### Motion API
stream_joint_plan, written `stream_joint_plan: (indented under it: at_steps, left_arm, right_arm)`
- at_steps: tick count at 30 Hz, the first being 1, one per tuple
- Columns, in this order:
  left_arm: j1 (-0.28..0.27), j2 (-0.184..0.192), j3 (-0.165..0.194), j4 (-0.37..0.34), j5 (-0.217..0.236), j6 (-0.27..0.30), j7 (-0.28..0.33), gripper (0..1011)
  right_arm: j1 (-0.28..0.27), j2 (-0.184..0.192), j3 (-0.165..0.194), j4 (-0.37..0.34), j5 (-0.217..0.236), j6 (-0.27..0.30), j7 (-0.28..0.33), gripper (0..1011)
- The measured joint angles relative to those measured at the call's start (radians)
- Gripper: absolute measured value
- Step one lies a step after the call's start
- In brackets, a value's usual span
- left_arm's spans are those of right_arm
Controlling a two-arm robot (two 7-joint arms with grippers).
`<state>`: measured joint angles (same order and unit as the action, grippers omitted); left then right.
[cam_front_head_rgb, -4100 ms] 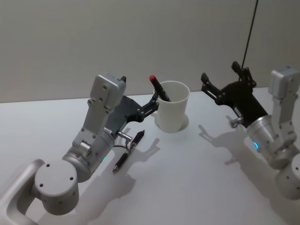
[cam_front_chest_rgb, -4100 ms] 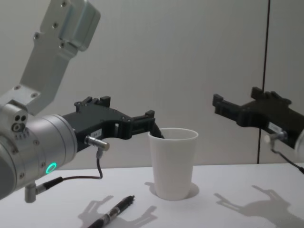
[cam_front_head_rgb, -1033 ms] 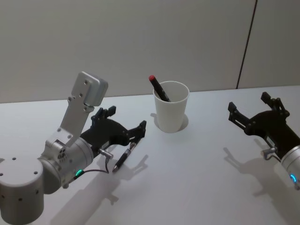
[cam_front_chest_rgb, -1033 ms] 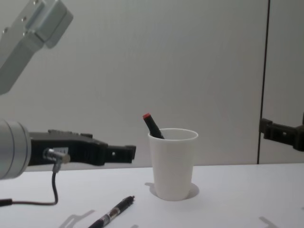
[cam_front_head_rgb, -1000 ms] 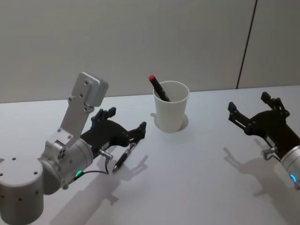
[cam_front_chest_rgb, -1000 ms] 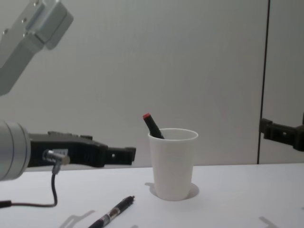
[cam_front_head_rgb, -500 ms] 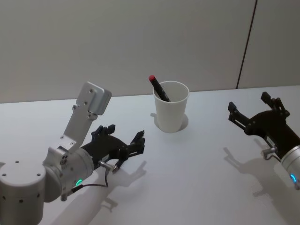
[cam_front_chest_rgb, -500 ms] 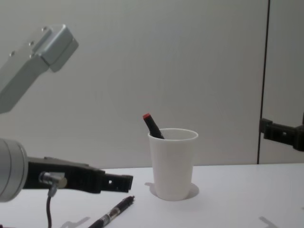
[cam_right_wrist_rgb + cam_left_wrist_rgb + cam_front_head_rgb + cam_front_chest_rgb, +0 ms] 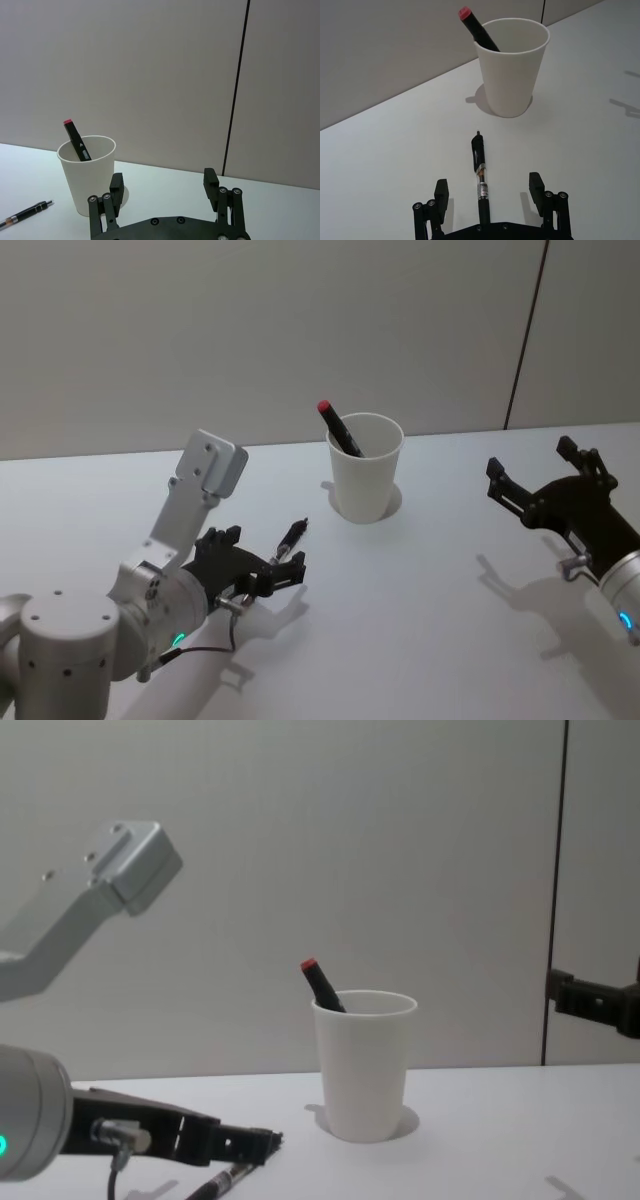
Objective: Place the pen into the pen holder.
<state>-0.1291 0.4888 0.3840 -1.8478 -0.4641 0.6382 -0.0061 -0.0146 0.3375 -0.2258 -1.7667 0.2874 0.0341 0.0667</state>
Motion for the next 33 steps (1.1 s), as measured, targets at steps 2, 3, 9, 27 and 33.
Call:
stream_joint_plan:
  at_steps: [2,3,9,27,33]
  left_arm:
    - [-0.002,-0.007,0.003,0.006,0.008,0.007,0.007,1001]
    - [-0.002,-0.009,0.005,0.008,0.010,0.008,0.008,1001]
    - [-0.008,-0.028,0.012,0.025,0.030,0.021,0.022,1001]
    - [-0.036,-0.063,0.013,0.068,0.062,0.066,0.019,1001]
    - [-0.041,-0.069,0.006,0.080,0.054,0.077,0.017,1001]
  right_arm:
    - [0.000,0.000,0.000,0.000,0.000,0.000,0.000,1001]
    - [0.000,0.000,0.000,0.000,0.000,0.000,0.000,1001]
    - [0.000,0.000,0.000,0.000,0.000,0.000,0.000,1001]
    - [0.000,0.000,0.000,0.000,0.000,0.000,0.000,1001]
    - [0.000,0.000,0.000,0.000,0.000,0.000,0.000,1001]
